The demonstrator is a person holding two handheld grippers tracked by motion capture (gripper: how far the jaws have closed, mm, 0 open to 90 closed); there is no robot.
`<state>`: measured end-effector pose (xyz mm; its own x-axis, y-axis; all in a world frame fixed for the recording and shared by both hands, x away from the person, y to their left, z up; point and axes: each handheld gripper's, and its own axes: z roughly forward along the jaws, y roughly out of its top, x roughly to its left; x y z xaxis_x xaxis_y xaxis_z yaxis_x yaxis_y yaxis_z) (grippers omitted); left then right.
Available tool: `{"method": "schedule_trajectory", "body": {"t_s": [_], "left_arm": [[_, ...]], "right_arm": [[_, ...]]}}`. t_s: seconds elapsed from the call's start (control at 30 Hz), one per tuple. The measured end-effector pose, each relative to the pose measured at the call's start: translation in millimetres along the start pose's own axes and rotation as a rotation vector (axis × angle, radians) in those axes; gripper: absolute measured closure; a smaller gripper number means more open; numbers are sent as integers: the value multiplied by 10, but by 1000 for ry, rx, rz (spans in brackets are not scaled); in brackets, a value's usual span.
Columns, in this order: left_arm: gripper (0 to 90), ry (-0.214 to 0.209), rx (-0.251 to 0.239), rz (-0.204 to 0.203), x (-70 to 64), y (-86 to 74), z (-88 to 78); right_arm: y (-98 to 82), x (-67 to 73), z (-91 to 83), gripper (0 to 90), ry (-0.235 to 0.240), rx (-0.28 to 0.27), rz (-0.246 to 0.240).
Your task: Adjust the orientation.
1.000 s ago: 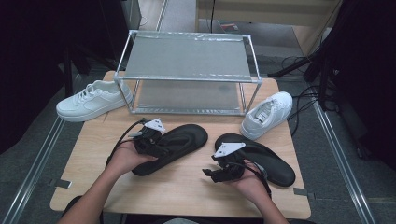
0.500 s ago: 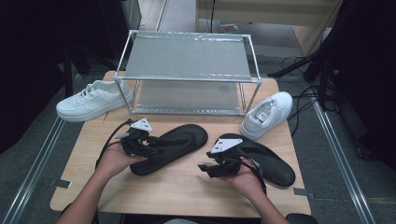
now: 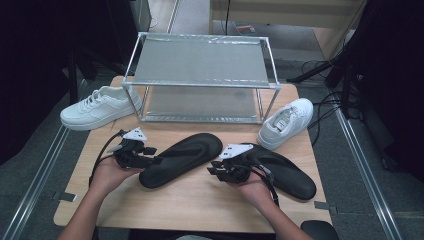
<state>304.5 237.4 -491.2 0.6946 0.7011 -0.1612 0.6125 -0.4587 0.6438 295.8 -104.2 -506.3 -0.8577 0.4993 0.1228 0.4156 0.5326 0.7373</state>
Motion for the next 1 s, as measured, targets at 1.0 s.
{"method": "schedule_trajectory", "body": {"t_s": [1.0], "left_arm": [[867,73,122,-82,232,-358,95]], "right_arm": [[267,84,364,900,44,4,4]]}}
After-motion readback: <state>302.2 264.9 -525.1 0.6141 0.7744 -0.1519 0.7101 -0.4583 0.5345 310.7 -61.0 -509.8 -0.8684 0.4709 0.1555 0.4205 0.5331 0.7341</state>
